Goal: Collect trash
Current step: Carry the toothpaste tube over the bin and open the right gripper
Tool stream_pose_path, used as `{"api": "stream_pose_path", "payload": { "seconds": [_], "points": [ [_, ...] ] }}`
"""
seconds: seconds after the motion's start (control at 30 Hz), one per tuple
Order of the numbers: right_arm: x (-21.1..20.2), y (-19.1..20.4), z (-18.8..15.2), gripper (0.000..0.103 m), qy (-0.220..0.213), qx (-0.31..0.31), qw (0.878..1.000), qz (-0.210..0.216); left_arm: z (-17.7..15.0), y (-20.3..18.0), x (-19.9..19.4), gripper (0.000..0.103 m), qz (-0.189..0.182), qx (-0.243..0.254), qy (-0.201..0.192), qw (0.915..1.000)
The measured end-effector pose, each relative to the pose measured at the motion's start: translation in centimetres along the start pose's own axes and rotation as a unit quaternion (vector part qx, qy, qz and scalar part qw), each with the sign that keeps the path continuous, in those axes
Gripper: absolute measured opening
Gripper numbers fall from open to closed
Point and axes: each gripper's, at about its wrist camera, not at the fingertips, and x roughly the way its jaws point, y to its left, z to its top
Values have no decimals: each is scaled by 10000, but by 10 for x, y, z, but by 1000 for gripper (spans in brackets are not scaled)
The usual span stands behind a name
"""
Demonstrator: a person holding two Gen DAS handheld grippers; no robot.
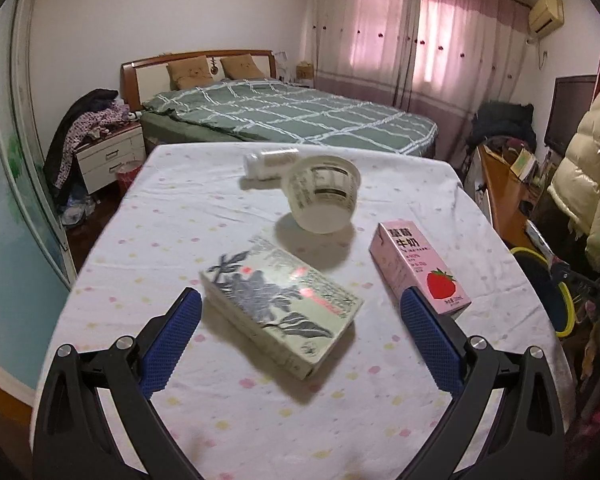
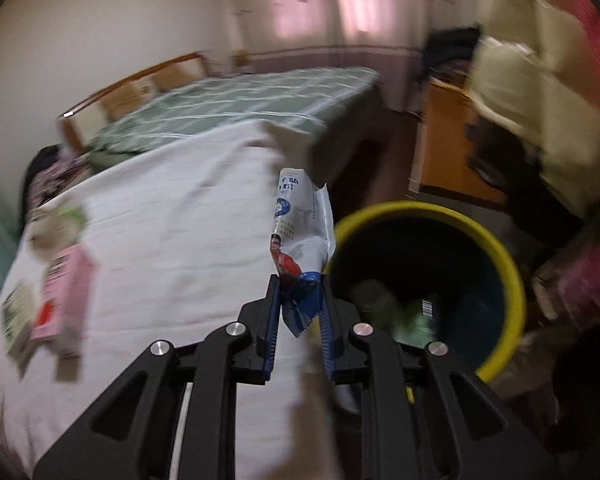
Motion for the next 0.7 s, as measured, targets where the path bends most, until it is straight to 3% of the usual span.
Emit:
{"api": "stream_pose_path", "payload": {
  "seconds": [0.23, 0.33, 0.5, 0.7],
  "points": [
    [32, -51, 0, 21, 323, 550, 9965, -539, 5, -17, 31, 98, 218, 118, 171, 9995],
    [35, -61, 0, 35, 275, 693, 9948, -688, 4, -18, 40, 98, 323, 113, 229, 9991],
    [28, -57, -1, 36, 175, 660, 9956, -640, -1, -15, 57, 98, 498, 81, 406, 9979],
    [27, -52, 2, 37, 165, 613, 9961, -617, -6, -10, 72, 98, 445, -15, 617, 9971]
  ]
}}
